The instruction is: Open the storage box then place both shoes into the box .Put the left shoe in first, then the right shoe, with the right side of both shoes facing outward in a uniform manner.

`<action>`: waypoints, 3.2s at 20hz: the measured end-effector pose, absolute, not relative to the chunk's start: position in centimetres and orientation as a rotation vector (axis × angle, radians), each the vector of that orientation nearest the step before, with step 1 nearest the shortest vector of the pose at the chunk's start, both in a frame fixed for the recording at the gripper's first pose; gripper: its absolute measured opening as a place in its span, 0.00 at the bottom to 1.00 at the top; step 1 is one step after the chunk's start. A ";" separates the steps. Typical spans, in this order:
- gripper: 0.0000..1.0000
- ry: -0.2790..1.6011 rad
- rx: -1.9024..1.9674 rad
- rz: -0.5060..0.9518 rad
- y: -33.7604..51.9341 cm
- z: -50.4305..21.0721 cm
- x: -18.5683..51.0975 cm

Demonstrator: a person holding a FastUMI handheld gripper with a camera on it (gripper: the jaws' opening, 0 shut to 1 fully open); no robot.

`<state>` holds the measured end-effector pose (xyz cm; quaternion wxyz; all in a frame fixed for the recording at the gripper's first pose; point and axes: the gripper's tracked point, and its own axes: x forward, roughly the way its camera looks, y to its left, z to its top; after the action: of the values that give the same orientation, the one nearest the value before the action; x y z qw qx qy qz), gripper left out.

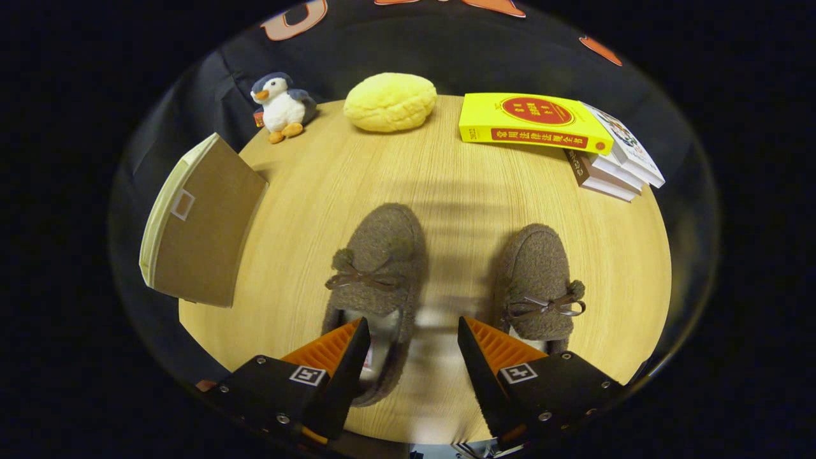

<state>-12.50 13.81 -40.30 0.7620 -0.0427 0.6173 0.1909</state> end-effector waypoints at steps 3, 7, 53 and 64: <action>0.75 1.336 -0.089 0.415 14.1 -42.0 -12.1; 0.49 1.354 -0.047 0.470 15.5 -43.2 -11.9; 0.03 1.263 0.074 0.497 50.9 -24.0 -12.1; 0.03 1.379 0.074 0.450 55.0 -31.6 -14.0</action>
<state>-14.04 55.03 -31.64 0.7477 0.0340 0.6303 0.2059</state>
